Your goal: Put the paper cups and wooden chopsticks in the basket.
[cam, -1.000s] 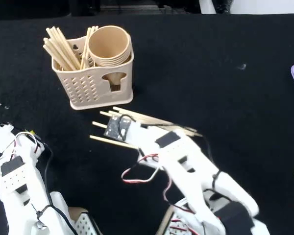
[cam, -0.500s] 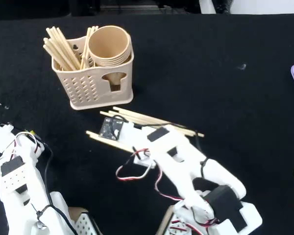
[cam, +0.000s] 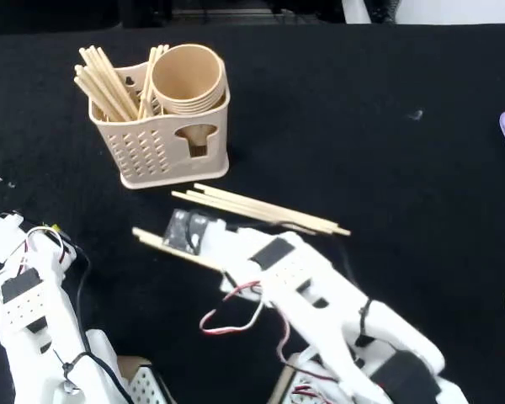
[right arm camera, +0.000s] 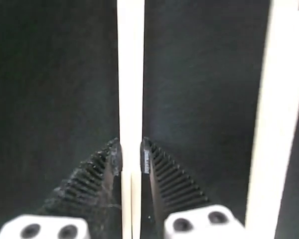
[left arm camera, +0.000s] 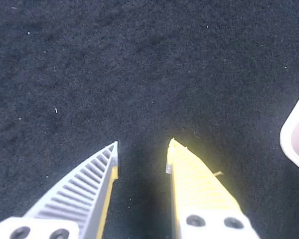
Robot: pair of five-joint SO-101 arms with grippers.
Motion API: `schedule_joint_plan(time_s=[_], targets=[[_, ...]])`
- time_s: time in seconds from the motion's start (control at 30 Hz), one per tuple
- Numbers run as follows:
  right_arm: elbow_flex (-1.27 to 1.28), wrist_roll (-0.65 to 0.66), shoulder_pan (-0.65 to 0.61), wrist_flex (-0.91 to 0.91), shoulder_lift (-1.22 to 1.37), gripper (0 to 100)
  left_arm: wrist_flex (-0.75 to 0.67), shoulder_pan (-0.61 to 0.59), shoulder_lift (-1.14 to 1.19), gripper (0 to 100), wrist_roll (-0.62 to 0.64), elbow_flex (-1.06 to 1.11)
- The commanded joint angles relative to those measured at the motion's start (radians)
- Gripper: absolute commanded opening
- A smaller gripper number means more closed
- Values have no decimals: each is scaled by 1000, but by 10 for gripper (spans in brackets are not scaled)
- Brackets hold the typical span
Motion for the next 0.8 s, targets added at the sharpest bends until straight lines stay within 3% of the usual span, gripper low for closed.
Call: schedule_joint_plan(time_s=[0.0,0.27,0.43,0.57,0.77], targets=[[-7,-130,-18,2,-128,10,-15,5,-18,163,-6,-19],[-47,-172,-129,193,-561,11,-15,7,-18,163,-6,-16],[-99,-207,-187,135,-786,11,-15,7,-18,163,-6,-16],[-150,-359,-187,-187,-816,11,-15,8,-18,163,-6,-15],[-160,-443,-187,-816,-613,11,-15,12,-18,163,-6,-13]])
